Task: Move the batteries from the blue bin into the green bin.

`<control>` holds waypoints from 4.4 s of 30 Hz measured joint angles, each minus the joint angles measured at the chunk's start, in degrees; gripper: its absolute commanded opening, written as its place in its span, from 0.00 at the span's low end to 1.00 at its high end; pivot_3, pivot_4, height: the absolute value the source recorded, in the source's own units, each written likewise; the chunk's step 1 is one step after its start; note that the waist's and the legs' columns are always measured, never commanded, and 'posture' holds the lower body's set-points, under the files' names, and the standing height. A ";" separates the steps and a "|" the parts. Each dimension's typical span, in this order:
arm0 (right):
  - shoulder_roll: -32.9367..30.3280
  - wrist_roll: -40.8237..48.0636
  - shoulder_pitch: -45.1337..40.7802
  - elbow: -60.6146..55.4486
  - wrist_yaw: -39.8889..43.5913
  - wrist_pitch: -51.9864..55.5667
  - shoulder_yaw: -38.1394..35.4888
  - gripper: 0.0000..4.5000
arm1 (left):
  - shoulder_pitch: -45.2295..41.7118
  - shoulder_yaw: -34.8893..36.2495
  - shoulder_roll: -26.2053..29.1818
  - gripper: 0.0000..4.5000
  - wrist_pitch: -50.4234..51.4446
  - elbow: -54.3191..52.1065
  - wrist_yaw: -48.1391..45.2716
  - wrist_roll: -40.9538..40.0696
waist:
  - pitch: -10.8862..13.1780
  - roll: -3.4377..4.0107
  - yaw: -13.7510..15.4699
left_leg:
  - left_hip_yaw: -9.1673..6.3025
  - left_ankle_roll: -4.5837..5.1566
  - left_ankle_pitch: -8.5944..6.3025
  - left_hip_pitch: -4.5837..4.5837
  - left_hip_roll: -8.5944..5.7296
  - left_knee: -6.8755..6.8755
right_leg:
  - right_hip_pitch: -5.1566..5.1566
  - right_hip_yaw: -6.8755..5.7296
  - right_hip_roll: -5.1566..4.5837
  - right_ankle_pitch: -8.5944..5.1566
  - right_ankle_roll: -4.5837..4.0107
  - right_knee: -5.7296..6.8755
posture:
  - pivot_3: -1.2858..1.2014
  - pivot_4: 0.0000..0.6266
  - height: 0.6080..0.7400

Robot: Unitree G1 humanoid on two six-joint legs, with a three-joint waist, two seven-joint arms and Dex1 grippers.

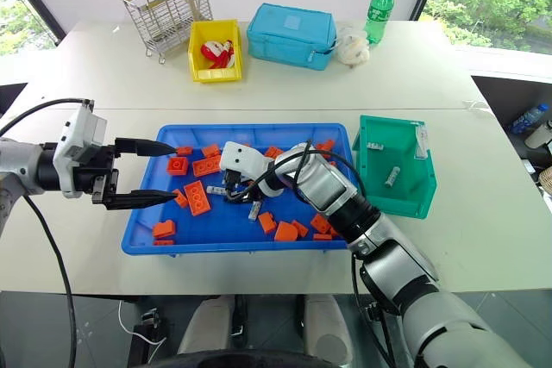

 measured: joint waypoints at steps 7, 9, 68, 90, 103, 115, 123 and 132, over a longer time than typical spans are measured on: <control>-0.13 -0.45 0.01 0.22 0.74 -0.69 -0.14 0.01 | 0.04 0.09 -0.02 1.00 0.00 0.00 0.31 0.01 | 0.00 0.00 0.05 | 0.00 0.00 0.00 0.01 0.00 0.00 | 0.02 0.00 -0.01 0.00 0.00 0.00 | 0.52 0.24 0.97; -0.26 -0.42 0.14 -0.33 0.66 -0.18 -0.22 0.01 | -0.02 0.07 -0.10 1.00 -0.01 0.00 0.43 0.01 | 0.00 0.00 0.05 | 0.00 0.00 0.00 0.01 0.00 0.00 | 0.02 0.00 0.00 0.00 0.00 0.00 | 0.52 0.24 0.97; -18.69 16.36 6.45 -26.56 -0.17 15.53 -3.78 0.99 | 1.24 -4.27 -8.02 1.00 0.97 -6.70 3.41 -1.27 | 0.03 -0.04 0.28 | -0.05 0.01 0.00 0.08 -0.04 0.03 | 0.17 0.05 -0.02 -0.12 -0.12 -0.10 | 0.52 0.24 0.97; -15.98 7.66 8.41 -21.53 -2.15 9.78 -0.14 0.49 | -1.32 -4.31 -6.70 1.00 0.81 -4.65 3.46 -2.25 | 0.02 -0.05 0.30 | -0.05 0.01 0.00 0.12 -0.04 0.04 | 0.22 0.03 -0.01 -0.11 -0.10 -0.10 | 0.52 0.24 0.97; -27.74 18.85 3.07 -27.21 -4.15 27.19 -31.44 0.49 | -4.07 -6.64 -8.59 1.00 -0.29 -1.48 2.49 -1.04 | 0.02 -0.07 0.48 | -0.04 0.02 -0.01 0.09 -0.05 -0.01 | 0.20 0.00 -0.04 -0.12 -0.10 -0.16 | 0.52 0.24 0.97; -42.21 19.40 22.68 -25.94 -4.03 24.19 -43.14 0.99 | -6.77 -8.24 -10.21 1.00 -1.92 1.54 1.04 0.25 | 0.07 -0.01 -0.12 | -0.03 0.02 -0.01 0.20 -0.06 0.00 | 0.22 0.12 0.03 -0.08 0.03 -0.10 | 0.52 0.24 0.97; -38.36 21.40 7.60 -27.14 -2.46 20.84 -35.20 0.99 | -7.70 -9.26 -11.11 1.00 -2.46 2.30 0.92 0.79 | 0.08 0.01 0.10 | -0.08 0.02 -0.01 0.16 -0.04 -0.03 | 0.20 0.10 0.05 -0.08 0.02 -0.11 | 0.52 0.24 0.97; -29.92 19.36 5.28 -28.13 2.13 16.01 -14.70 0.99 | -7.16 -8.79 -10.13 1.00 -2.48 1.34 1.37 0.80 | 0.09 0.00 0.42 | -0.03 0.03 -0.01 0.04 -0.07 0.04 | 0.18 0.08 -0.05 -0.06 0.06 -0.14 | 0.52 0.24 0.97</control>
